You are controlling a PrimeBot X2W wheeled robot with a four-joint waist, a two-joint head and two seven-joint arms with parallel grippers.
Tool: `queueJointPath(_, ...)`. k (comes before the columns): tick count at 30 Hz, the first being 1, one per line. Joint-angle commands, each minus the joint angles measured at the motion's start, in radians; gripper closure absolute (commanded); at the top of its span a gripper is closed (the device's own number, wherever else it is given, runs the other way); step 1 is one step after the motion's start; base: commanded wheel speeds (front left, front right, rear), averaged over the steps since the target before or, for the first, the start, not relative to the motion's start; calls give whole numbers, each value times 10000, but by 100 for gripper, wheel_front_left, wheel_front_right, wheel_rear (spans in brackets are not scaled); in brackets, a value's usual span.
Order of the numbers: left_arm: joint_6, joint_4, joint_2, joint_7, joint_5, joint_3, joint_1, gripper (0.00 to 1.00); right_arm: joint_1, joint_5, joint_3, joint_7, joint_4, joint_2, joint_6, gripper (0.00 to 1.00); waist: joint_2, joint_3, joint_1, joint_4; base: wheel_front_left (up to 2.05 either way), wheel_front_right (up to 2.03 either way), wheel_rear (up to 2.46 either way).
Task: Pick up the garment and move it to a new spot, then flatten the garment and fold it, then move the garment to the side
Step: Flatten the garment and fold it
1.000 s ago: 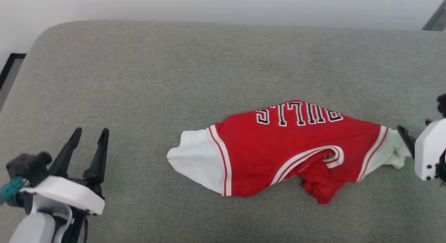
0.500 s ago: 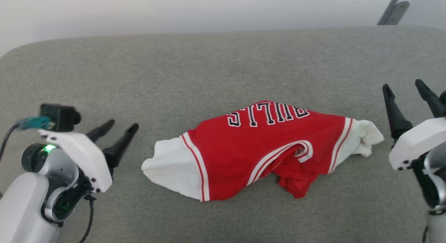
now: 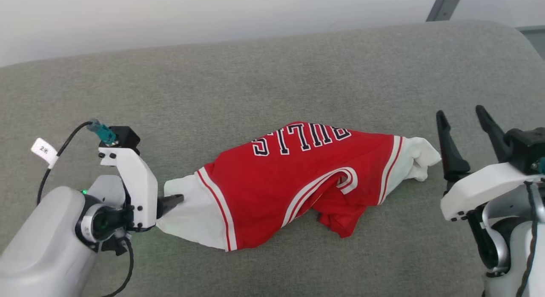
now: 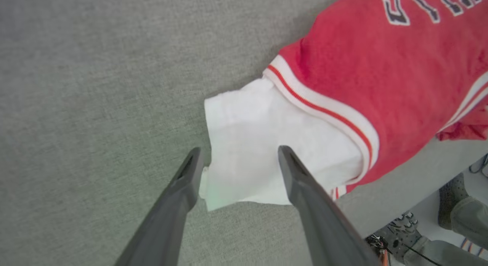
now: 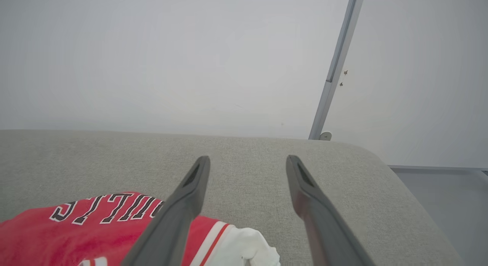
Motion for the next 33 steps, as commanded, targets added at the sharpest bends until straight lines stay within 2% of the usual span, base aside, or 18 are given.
queueJointPath(1,156,296,-72,258,31,-77,-262,0,45,-52,55,-99,-74,86,1,0,-1,71,0,-112,0,0,0)
queueJointPath(5,356,1342,-274,737,155,-339,-656,0,-34,-21,140,-129,-132,192,1,0,-1,236,0,-319,0,0,0)
queueJointPath(11,216,2798,-539,645,316,-558,-997,0,-125,65,152,-179,-170,273,1,0,-1,485,0,-568,0,0,0)
queueJointPath(12,161,3093,-613,728,230,-590,-1006,60,-141,65,160,-189,-176,288,1,0,-1,526,0,-612,0,0,0)
queueJointPath(13,94,3317,-708,755,175,-625,-1027,100,-159,54,161,-202,-195,297,1,0,-1,570,0,-643,0,0,0)
queueJointPath(18,-212,4090,-914,562,334,-788,-1351,100,-161,-2,29,-250,-261,320,1,0,-1,671,0,-674,0,0,0)
queueJointPath(25,-350,4889,-206,-514,909,-591,-2397,100,-225,-115,-124,-302,-390,353,1,0,-1,784,0,-499,0,0,0)
queueJointPath(33,-427,5664,206,-1129,1089,-422,-3473,100,-375,-144,18,-298,-366,356,-1,0,-1,977,0,-407,0,0,0)
